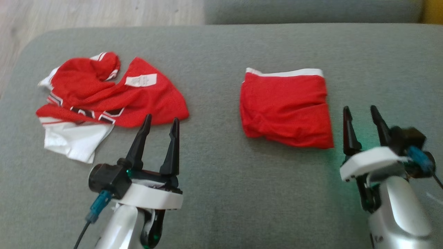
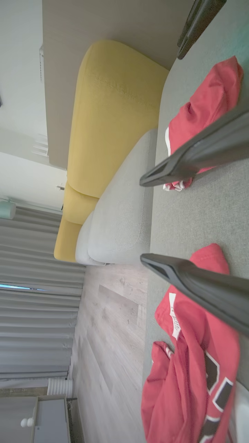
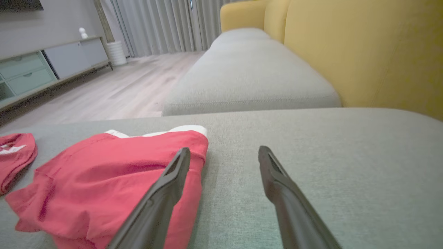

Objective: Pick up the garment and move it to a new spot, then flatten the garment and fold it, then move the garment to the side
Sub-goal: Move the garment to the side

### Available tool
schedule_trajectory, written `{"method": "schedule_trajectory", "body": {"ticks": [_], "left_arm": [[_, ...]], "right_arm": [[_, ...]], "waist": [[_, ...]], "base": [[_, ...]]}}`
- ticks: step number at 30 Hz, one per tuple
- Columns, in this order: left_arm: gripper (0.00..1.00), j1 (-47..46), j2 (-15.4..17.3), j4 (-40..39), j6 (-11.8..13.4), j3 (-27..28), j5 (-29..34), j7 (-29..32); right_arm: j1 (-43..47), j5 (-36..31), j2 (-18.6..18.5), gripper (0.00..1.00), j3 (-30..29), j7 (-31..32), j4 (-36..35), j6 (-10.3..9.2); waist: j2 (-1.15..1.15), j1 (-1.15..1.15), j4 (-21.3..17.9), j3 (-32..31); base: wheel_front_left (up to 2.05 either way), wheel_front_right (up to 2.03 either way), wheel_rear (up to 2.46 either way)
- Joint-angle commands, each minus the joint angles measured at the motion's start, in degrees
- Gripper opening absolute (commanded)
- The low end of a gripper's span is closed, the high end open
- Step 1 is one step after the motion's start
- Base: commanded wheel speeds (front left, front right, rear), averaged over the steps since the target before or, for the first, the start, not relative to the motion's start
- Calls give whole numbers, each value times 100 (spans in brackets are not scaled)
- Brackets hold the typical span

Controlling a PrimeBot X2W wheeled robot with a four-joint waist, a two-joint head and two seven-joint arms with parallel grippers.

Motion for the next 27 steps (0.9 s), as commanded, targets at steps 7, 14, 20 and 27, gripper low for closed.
{"method": "schedule_trajectory", "body": {"ticks": [7, 14, 20, 27], "left_arm": [[100, -320, 13, -183, 0, -13, -96, -54], [100, -387, 13, -195, 44, -114, -167, -54], [100, -433, 13, -216, 82, -176, -199, -54], [100, -531, 12, -201, 73, -241, -192, -54]], "right_arm": [[-709, 598, -11, 100, 352, 581, 645, 37], [-1171, 1000, -11, 100, 452, 922, 1474, 37], [-1438, 786, -11, 71, 695, 782, 1968, 37], [-1700, 373, -148, 0, 992, 290, 2228, 37]], "waist": [[0, -1, 345, 278], [0, -1, 519, 435], [0, -1, 545, 524], [0, -1, 318, 464]], "base": [[0, 0, 0], [0, 0, 0], [0, 0, 0], [0, 0, 0]]}}
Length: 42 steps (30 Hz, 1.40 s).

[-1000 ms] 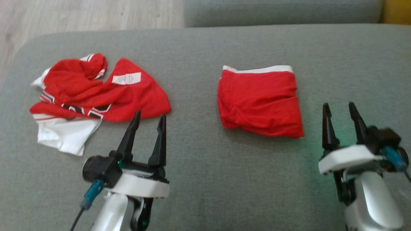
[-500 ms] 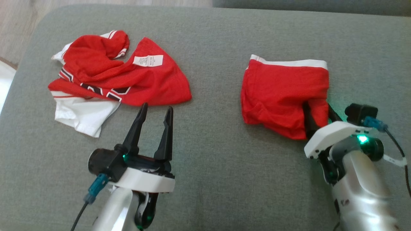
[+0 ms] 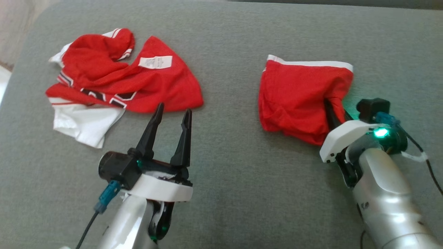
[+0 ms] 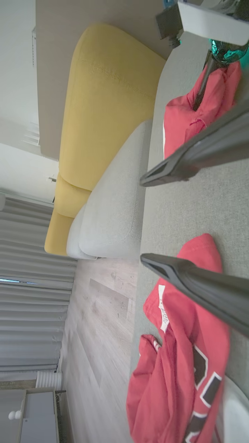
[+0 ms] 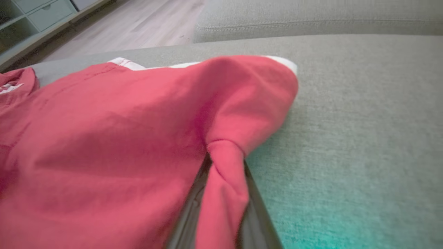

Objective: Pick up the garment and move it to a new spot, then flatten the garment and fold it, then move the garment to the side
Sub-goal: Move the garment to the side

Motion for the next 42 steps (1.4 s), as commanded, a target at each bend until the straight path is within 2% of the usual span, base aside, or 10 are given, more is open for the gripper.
{"method": "schedule_trajectory", "body": {"ticks": [1, 8, 10, 18, 26, 30, 34, 40, 41, 42], "left_arm": [[100, -229, 17, -191, 7, 102, -43, -54], [100, -397, 17, -207, 10, -146, -80, -54], [100, -471, 17, -210, 17, -278, -122, -54], [100, -757, 17, -312, 146, -835, -347, -54], [100, -1049, 17, -436, 221, -1121, -377, -54], [100, -1155, 17, -469, 200, -1133, -375, -54], [100, -1211, 17, -507, 192, -1097, -366, -54], [100, -1223, 17, -504, 174, -1009, -348, -54], [100, -1215, 17, -496, 170, -995, -345, -54], [100, -1205, 17, -485, 165, -980, -342, -54]], "right_arm": [[-178, -105, -49, 0, 208, -96, -35, 37], [-284, -186, -464, 0, 723, -111, 4, 37], [-289, -88, -685, 0, 907, -59, -28, 37], [-239, 294, -1896, 0, 1735, 317, -363, 37], [-318, 728, -3208, 0, 2294, 734, -651, 37], [-377, 903, -3709, 0, 2264, 867, -553, 37], [-447, 973, -4058, 0, 2137, 870, -428, 37], [-540, 957, -4240, 0, 1900, 805, -192, 37], [-557, 926, -4230, 20, 1854, 758, -159, 37], [-574, 893, -4208, 100, 1801, 711, -121, 37]], "waist": [[0, 0, -135, -59], [0, 0, -444, -121], [0, 0, -545, -147], [0, 0, -876, -145], [0, 0, -857, 274], [0, 0, -768, 470], [0, 0, -700, 605], [0, 0, -648, 642], [0, 0, -646, 628], [0, 0, -648, 610]], "base": [[0, 0, 0], [0, 0, 0], [0, 0, 0], [0, 0, 0], [0, 0, 0], [0, 0, 0], [0, 0, 0], [0, 0, 0], [0, 0, 0], [0, 0, 0]]}}
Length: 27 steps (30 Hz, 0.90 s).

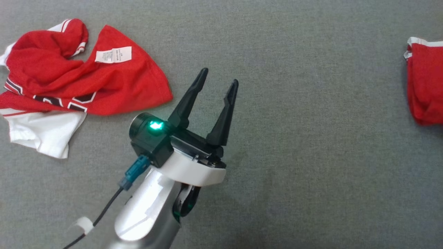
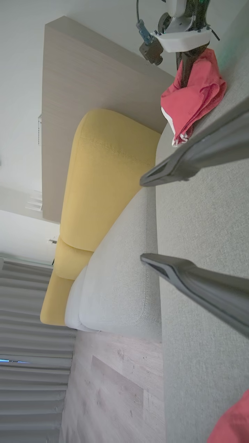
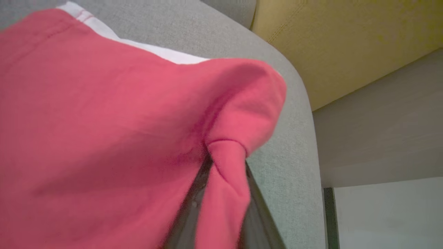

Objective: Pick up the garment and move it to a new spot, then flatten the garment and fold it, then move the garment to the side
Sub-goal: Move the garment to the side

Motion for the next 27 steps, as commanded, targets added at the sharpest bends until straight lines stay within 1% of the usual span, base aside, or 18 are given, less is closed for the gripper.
{"method": "schedule_trajectory", "body": {"ticks": [1, 5, 9, 10, 13, 16, 20, 21, 24, 27], "left_arm": [[100, -145, 14, -174, -27, 244, 13, -46], [100, -66, 14, -123, -31, 353, 38, -46], [100, 76, 14, -109, -10, 569, 72, -46], [100, 76, 14, -109, -10, 569, 72, -46], [100, 219, 14, -95, -4, 788, 119, -46], [100, 385, 14, -85, -7, 1058, 183, -46], [100, 663, 14, -64, -32, 1412, 275, -46], [100, 810, 14, -70, -49, 1567, 320, -46], [100, 1028, 14, -77, -79, 1762, 385, -46], [100, 1248, 14, -124, -121, 1901, 526, -46]], "right_arm": [[-43, -62, -202, 100, -86, -141, 9, 37], [-95, -268, -55, 100, -197, -357, 64, 37], [-143, -377, 232, 100, -437, -633, 36, 37], [-143, -377, 232, 100, -437, -633, 36, 37], [-122, -438, 514, 100, -565, -834, -123, 37], [-117, -405, 893, 100, -727, -983, -431, 37], [-23, -321, 1415, 100, -1016, -1130, -1025, 37], [83, -292, 1695, 100, -1195, -1155, -1382, 37], [360, -267, 2157, 100, -1493, -1188, -1931, 37], [804, -315, 2729, 100, -1831, -1243, -2383, 37]], "waist": [[0, -1, -5, -59], [0, -1, -36, -229], [0, -1, -88, -510], [0, -1, -88, -510], [0, -1, -131, -745], [0, -1, -172, -1003], [0, -1, -194, -1367], [0, -1, -189, -1512], [0, -1, -166, -1690], [0, -1, -143, -1846]], "base": [[0, 0, 0], [0, 0, 0], [0, 0, 0], [0, 0, 0], [0, 0, 0], [0, 0, 0], [0, 0, 0], [0, 0, 0], [0, 0, 0], [0, 0, 0]]}}
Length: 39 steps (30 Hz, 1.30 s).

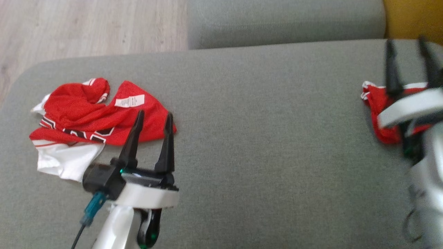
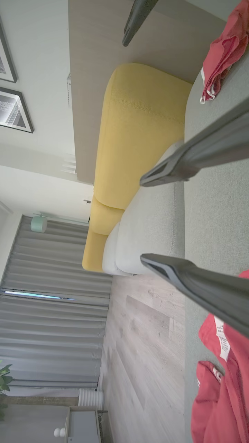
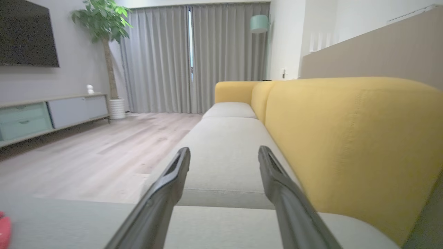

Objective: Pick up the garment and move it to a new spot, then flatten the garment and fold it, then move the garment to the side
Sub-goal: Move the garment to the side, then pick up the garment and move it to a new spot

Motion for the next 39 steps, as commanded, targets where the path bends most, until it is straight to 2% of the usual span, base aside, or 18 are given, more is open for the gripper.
{"method": "schedule_trajectory", "body": {"ticks": [1, 5, 9, 13, 19, 39], "left_arm": [[100, -38, 16, -204, -25, 283, -9, -29], [100, 308, 16, -152, -67, 355, 6, -29], [100, 561, 16, -117, -79, 448, -66, -29], [100, 703, 16, -96, -99, 499, -61, -29], [100, 831, 16, -126, -93, 569, -75, -29], [100, 786, 16, -247, -70, 658, -100, -29]], "right_arm": [[202, -56, 238, 100, 18, -74, -307, 37], [1012, -286, 978, 100, -214, -252, -657, 37], [1711, -481, 1306, 100, -452, -445, -826, 37], [2239, -597, 1376, 100, -473, -508, -957, 37], [2735, -347, 1383, 100, -419, -513, -1484, 37], [2837, -273, 1384, 100, -370, -514, -1795, 37]], "waist": [[0, 1, 23, -129], [0, 1, 61, -268], [0, 1, 51, -278], [0, 1, 49, -261], [0, 1, 57, -212], [0, 1, 57, -179]], "base": [[0, 0, 0], [0, 0, 0], [0, 0, 0], [0, 0, 0], [0, 0, 0], [0, 0, 0]]}}
